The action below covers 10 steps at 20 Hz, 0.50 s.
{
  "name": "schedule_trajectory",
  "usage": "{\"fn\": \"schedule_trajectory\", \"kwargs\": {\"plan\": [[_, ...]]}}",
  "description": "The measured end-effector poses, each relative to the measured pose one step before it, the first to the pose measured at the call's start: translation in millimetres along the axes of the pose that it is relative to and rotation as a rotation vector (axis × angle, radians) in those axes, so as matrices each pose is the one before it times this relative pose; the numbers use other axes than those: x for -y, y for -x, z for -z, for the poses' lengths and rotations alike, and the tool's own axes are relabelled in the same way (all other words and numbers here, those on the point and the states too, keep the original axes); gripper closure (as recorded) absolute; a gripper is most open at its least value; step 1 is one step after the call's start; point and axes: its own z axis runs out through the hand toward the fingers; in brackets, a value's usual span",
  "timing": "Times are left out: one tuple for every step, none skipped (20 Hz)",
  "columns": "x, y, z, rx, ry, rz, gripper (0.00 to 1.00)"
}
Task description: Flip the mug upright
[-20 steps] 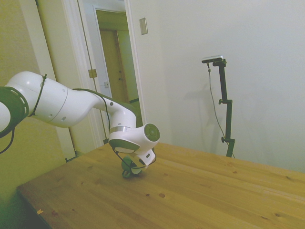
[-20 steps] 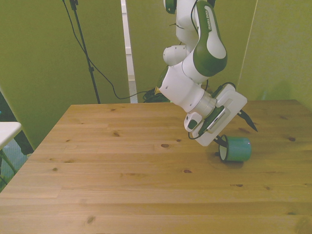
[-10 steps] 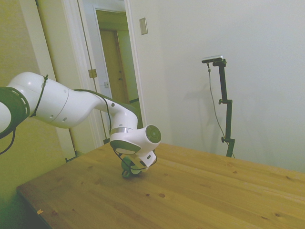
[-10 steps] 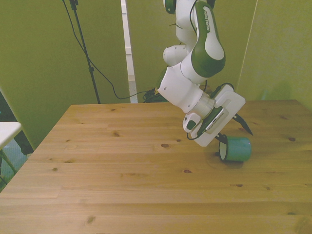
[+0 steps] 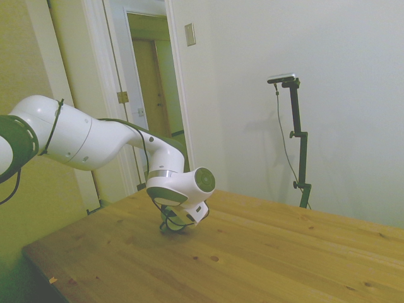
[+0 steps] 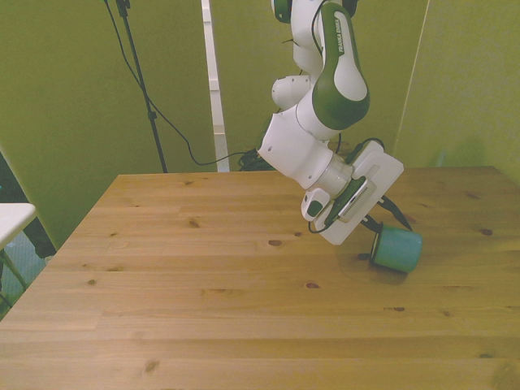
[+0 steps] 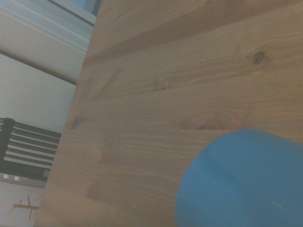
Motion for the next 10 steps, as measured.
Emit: {"fn": "schedule_trajectory", "kwargs": {"plan": [[0.17,0.52,0.28,-0.00007,-0.00021,0.00306,1.00],[0.29,0.52,0.19,0.00041,-0.00029,0.00283,1.00],[0.55,0.60,0.25,0.00024,-0.00045,0.00309,1.00],[1.11,0.68,0.67,-0.00074,-0.00083,0.00393,1.00],[1.52,0.94,1.10,-0.00129,-0.00122,0.00323,1.00],[1.30,0.96,1.10,-0.00126,-0.00112,0.00244,1.00],[1.29,0.90,1.32,-0.00199,-0.00116,0.00236,1.00],[1.20,0.68,1.53,-0.00340,-0.00098,0.00220,1.00],[1.11,0.69,1.60,-0.00464,0.00291,0.00429,1.00],[1.05,1.01,1.90,-0.00695,0.01174,0.00870,1.00]]}}
